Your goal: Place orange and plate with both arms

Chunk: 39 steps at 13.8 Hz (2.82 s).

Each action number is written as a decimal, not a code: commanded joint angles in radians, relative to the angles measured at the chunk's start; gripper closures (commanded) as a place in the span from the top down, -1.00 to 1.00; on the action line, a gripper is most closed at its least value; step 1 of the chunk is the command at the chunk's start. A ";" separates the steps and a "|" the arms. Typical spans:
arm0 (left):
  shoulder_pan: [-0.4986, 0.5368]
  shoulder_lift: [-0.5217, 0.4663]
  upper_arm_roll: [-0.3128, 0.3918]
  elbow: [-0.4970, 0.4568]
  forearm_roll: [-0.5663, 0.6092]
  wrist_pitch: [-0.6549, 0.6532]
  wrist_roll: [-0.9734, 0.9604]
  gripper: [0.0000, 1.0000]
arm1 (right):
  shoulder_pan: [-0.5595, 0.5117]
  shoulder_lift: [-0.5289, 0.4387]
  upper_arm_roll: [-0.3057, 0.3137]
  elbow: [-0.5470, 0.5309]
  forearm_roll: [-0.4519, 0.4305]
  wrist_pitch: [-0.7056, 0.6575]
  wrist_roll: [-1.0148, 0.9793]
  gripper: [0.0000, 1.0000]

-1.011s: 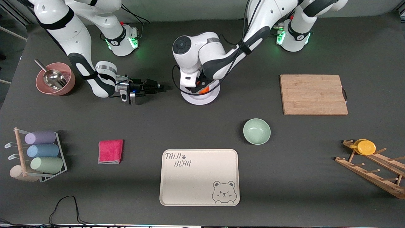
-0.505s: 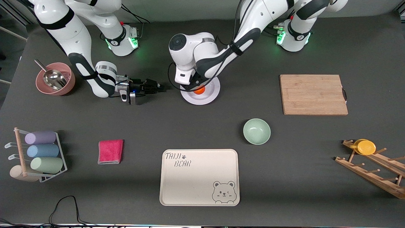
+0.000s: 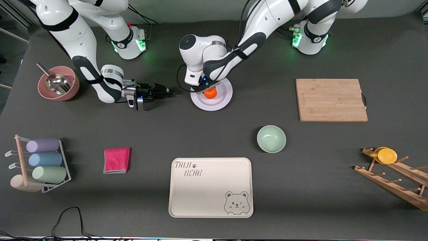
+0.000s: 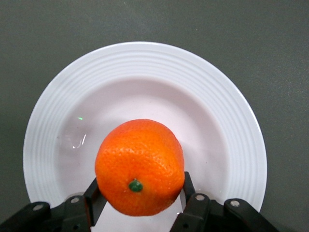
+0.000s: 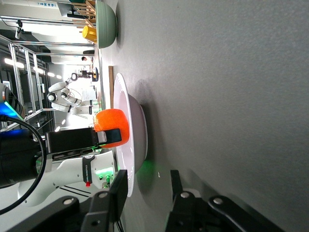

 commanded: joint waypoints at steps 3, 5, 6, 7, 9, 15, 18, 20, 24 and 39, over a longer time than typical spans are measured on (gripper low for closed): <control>-0.010 -0.012 0.011 -0.003 0.023 0.008 -0.047 1.00 | 0.005 0.015 -0.004 0.001 0.022 -0.007 -0.035 -0.15; -0.005 -0.018 0.013 -0.001 0.021 -0.001 -0.047 1.00 | 0.005 0.015 -0.004 0.001 0.022 -0.007 -0.035 -0.15; 0.006 -0.019 0.011 0.003 0.014 -0.009 -0.041 1.00 | 0.005 0.015 -0.004 0.001 0.022 -0.007 -0.035 -0.15; 0.038 -0.037 0.010 0.005 0.008 -0.010 -0.035 1.00 | 0.005 0.015 -0.004 0.001 0.022 -0.005 -0.035 -0.15; 0.094 -0.077 0.001 0.006 -0.002 -0.054 -0.030 1.00 | 0.009 0.015 -0.004 0.001 0.024 -0.007 -0.035 -0.15; 0.389 -0.240 -0.005 0.005 -0.170 -0.218 0.229 1.00 | 0.094 0.015 -0.002 0.013 0.145 -0.005 -0.035 -0.15; 0.573 -0.378 -0.009 0.003 -0.299 -0.291 0.463 1.00 | 0.175 0.028 -0.002 0.038 0.252 -0.005 -0.033 -0.15; 0.688 -0.433 -0.008 0.002 -0.310 -0.332 0.568 1.00 | 0.239 0.045 -0.002 0.062 0.329 -0.004 -0.035 -0.15; 0.886 -0.473 -0.002 -0.006 -0.310 -0.337 0.747 1.00 | 0.296 0.079 -0.002 0.104 0.391 0.007 -0.036 -0.15; 1.224 -0.922 0.182 -0.421 -0.653 -0.225 1.789 1.00 | 0.299 0.049 -0.002 0.133 0.400 0.001 -0.013 -1.00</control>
